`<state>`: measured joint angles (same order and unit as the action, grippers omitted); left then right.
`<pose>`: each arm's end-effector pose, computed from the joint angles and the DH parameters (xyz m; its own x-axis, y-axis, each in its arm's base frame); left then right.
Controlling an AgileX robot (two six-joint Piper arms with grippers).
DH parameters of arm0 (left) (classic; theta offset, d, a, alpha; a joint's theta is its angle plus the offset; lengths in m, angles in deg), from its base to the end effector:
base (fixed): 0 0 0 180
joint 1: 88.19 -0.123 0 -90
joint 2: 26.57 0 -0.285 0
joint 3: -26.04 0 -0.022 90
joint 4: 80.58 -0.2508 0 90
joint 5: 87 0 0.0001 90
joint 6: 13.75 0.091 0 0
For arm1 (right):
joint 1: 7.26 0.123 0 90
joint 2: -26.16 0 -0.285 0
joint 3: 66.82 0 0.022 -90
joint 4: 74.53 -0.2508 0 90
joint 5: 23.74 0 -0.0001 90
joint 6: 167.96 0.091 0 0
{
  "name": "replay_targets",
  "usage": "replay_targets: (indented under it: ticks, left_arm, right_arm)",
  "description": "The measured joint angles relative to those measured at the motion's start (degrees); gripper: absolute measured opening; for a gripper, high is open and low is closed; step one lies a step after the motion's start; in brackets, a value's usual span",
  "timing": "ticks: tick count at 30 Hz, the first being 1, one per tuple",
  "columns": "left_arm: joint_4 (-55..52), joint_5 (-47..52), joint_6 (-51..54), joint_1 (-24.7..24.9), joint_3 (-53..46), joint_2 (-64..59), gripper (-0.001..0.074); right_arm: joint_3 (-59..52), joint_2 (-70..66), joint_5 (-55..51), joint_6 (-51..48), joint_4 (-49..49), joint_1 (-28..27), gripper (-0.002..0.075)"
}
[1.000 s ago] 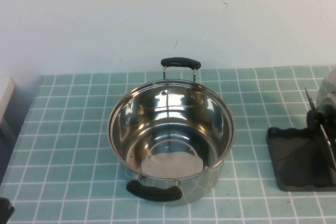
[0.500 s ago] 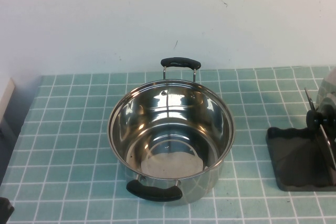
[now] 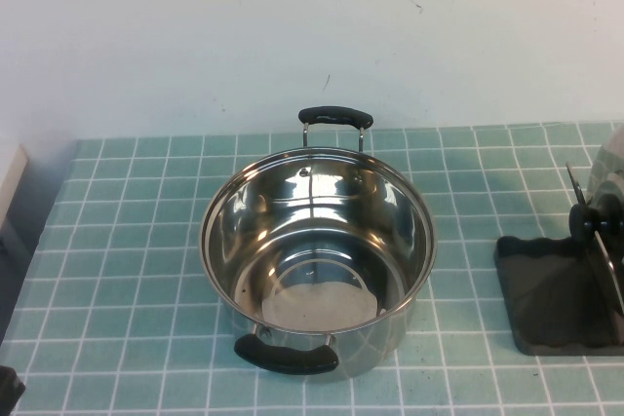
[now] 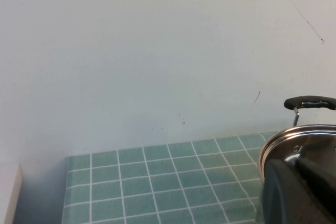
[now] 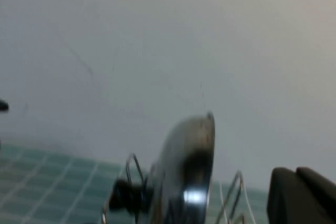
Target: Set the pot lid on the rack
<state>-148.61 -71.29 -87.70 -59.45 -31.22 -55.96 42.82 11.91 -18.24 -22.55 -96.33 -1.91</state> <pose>0.0888 -0.0226 0.2954 -0.0690 -0.0907 -0.9935 0.2391 0.9653 -0.1048 0.0609 0.0025 0.2551 0.1899 -0.2060 -0.9600 -0.0164 0.9769 -0.2129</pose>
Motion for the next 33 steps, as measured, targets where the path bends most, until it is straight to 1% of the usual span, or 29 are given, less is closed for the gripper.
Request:
replay_targets:
  ticks: [2, 4, 6, 8, 11, 17, 23, 25, 30, 33]
  left_arm:
    - [0.0, 0.0, 0.0, 0.0, 0.0, 0.0, -0.0002]
    - [0.0, 0.0, 0.0, 0.0, 0.0, 0.0, -0.0002]
    - [0.0, 0.0, 0.0, 0.0, 0.0, 0.0, -0.0001]
    - [0.0, 0.0, 0.0, 0.0, 0.0, 0.0, -0.0002]
    - [0.0, 0.0, 0.0, 0.0, 0.0, 0.0, -0.0002]
    - [0.0, 0.0, 0.0, 0.0, 0.0, 0.0, -0.0002]
    - [0.0, 0.0, 0.0, 0.0, 0.0, 0.0, -0.0002]
    - [0.0, 0.0, 0.0, 0.0, 0.0, 0.0, -0.0002]
    - [0.0, 0.0, 0.0, 0.0, 0.0, 0.0, -0.0002]
    - [0.0, 0.0, 0.0, 0.0, 0.0, 0.0, -0.0002]
  right_arm:
    - [-1.2, 2.4, -9.1, 12.4, 10.3, -4.4, -0.0001]
    - [-2.5, 4.7, -15.5, 20.4, 18.4, -8.5, -0.0001]
    - [-3.9, 6.3, -18.5, 23.7, 21.8, -11.1, -0.0001]
    - [-6.0, 6.9, -19.7, 25.1, 23.4, -12.1, -0.0001]
    - [-8.3, 7.2, -21.1, 25.9, 24.2, -12.3, -0.0002]
    - [-8.4, 7.2, -24.5, 26.4, 24.5, -12.3, -0.0002]
    - [-8.4, 7.2, -24.5, 35.6, 24.5, -12.3, -0.0002]
    - [-8.4, 7.2, -24.6, 37.9, 24.4, -11.2, -0.0002]
    - [-8.4, 7.2, -24.7, 39.3, 26.0, -5.6, -0.0002]
    - [-8.4, 7.2, -24.8, 39.3, 26.5, -4.5, -0.0003]
